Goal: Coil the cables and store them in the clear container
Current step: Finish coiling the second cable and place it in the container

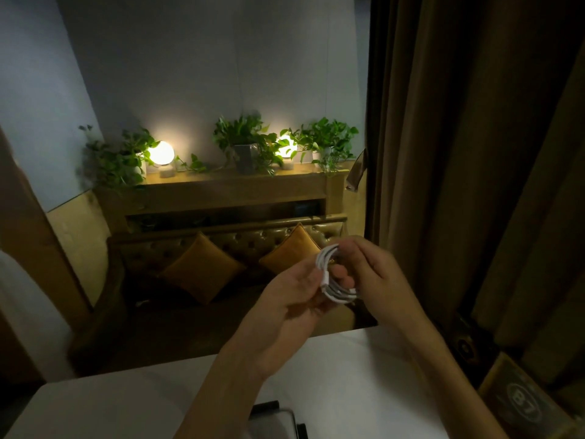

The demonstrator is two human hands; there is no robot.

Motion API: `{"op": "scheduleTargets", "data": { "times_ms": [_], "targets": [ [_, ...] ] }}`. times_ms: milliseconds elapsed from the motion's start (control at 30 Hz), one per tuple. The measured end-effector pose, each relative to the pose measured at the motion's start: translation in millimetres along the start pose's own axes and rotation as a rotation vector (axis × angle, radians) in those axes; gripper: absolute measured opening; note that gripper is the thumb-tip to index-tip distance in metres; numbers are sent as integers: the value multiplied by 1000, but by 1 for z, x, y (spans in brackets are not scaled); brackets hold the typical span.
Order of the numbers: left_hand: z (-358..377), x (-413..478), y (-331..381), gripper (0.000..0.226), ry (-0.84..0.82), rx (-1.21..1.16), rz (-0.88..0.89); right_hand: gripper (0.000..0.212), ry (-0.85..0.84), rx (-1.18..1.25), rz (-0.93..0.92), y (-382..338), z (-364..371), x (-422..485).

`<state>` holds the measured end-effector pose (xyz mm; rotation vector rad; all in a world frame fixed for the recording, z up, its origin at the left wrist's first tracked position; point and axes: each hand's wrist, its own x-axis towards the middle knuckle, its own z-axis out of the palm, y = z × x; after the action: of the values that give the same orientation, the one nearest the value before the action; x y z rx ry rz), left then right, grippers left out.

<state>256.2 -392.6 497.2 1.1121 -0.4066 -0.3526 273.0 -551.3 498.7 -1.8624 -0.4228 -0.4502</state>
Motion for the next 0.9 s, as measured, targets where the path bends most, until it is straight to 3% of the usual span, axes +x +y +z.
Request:
{"op": "scheduleTargets", "data": {
  "times_ms": [100,300,433,533,667,800,900],
  "targets": [
    [-3,3,0,57,-21,33,6,32,-29,-43,-19,-1,0,-3],
    [4,1,-1,46,138,258,87,51,22,-297,-140,-3,2,-7],
    [17,-3,1,40,226,453,177,32,75,-190,-153,-2,4,-8],
    [27,-3,-1,36,228,540,167,29,114,-109,-122,-2,9,-13],
    [24,-1,3,42,146,340,47,28,148,-71,-92,-2,6,-14],
    [20,3,11,50,101,174,-26,44,158,-304,-192,0,-3,-14],
    [27,1,6,49,205,400,27,64,159,-459,-357,0,-4,-14]
  ]
}}
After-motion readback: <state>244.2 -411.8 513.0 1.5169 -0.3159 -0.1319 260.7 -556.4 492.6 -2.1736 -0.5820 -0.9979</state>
